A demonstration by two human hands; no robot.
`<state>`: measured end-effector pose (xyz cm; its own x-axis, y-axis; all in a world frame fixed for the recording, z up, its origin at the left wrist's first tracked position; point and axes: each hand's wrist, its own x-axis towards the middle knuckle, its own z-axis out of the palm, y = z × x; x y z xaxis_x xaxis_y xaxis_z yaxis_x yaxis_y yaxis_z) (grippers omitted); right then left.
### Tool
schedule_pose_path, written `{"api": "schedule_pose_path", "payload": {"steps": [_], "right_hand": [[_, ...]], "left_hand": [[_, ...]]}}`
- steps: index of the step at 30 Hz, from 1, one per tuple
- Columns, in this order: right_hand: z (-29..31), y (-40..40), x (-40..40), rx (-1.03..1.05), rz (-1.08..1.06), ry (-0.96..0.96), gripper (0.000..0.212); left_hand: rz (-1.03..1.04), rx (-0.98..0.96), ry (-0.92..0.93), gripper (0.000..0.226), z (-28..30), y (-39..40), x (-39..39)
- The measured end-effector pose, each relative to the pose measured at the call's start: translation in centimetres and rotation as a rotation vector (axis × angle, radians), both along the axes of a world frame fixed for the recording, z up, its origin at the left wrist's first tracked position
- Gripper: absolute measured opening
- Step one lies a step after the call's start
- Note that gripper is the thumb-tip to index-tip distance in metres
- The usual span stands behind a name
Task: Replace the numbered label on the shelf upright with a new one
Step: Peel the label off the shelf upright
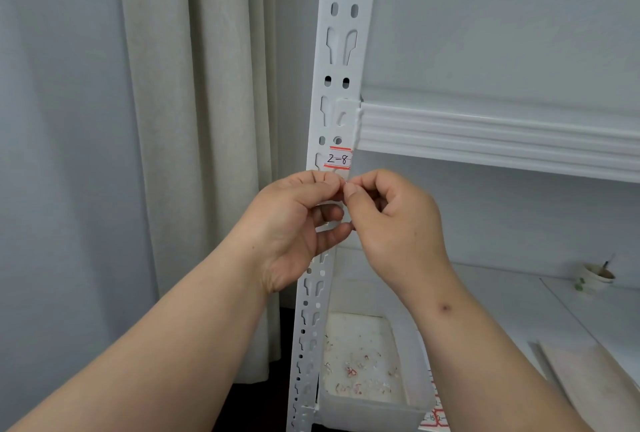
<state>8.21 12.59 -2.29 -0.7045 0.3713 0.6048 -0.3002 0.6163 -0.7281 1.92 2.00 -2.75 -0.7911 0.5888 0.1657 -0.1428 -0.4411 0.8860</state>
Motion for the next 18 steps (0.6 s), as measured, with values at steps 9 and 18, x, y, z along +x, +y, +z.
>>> {"api": "schedule_pose_path", "payload": {"steps": [9,18], "right_hand": [[-0.60,0.34,-0.41,0.023,-0.035,0.008,0.013],[-0.07,0.52,-0.05,-0.060,0.089,-0.036,0.015]], "left_hand": [[0.056,-0.060,0.051,0.014,-0.03,0.20,-0.10],[-0.106,0.034,-0.108,0.018,0.26,-0.55,-0.09]]}}
